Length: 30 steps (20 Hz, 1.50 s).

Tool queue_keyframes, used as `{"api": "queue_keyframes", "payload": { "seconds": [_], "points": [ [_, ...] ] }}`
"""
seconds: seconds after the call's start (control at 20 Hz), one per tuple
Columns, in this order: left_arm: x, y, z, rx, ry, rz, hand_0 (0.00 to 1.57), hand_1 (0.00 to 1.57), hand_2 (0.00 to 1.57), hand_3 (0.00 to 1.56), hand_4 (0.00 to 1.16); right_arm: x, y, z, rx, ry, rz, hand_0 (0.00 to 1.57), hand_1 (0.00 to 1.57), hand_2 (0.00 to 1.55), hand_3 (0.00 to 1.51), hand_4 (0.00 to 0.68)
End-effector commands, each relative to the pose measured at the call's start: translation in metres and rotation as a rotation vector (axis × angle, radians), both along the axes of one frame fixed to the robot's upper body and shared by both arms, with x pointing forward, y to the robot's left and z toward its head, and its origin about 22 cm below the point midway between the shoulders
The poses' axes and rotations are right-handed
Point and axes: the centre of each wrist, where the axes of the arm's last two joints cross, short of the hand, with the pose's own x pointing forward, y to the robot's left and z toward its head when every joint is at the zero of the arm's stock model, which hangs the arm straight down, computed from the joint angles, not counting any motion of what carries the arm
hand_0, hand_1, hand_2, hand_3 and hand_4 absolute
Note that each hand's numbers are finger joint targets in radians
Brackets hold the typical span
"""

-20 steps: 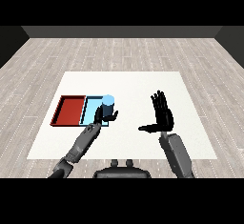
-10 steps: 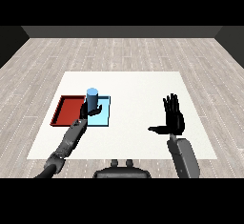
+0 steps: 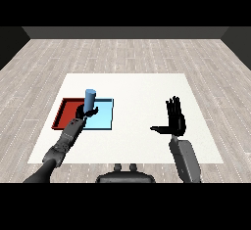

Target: Pick the blue can and put it in the blue box

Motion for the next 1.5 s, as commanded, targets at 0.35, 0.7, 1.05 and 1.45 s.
{"api": "queue_keyframes", "payload": {
  "seconds": [0.35, 0.7, 1.05, 1.45],
  "points": [
    [-0.017, -0.013, -0.032, 0.086, 0.276, -0.035, 1.48, 1.48, 1.41, 0.88, 0.87, 0.007, -0.004, -0.016, 0.025, 0.042, -0.001, 0.00, 0.00, 0.00, 0.00, 0.000],
    [-0.027, -0.032, -0.046, 0.067, 0.381, -0.022, 1.45, 1.45, 1.39, 0.00, 0.52, -0.001, -0.024, -0.016, 0.011, 0.014, -0.007, 0.00, 0.00, 0.00, 0.00, 0.000],
    [-0.017, -0.021, -0.034, 0.138, 0.308, 0.063, 0.00, 0.00, 0.00, 0.00, 0.00, 0.009, -0.012, -0.012, 0.067, 0.017, 0.006, 0.00, 0.00, 0.00, 0.00, 0.000],
    [0.002, -0.038, -0.007, 0.070, -0.262, 0.161, 0.00, 0.00, 0.00, 0.00, 0.00, 0.019, -0.013, -0.005, 0.044, 0.003, 0.026, 0.00, 0.00, 0.00, 0.00, 0.000]
  ]
}}
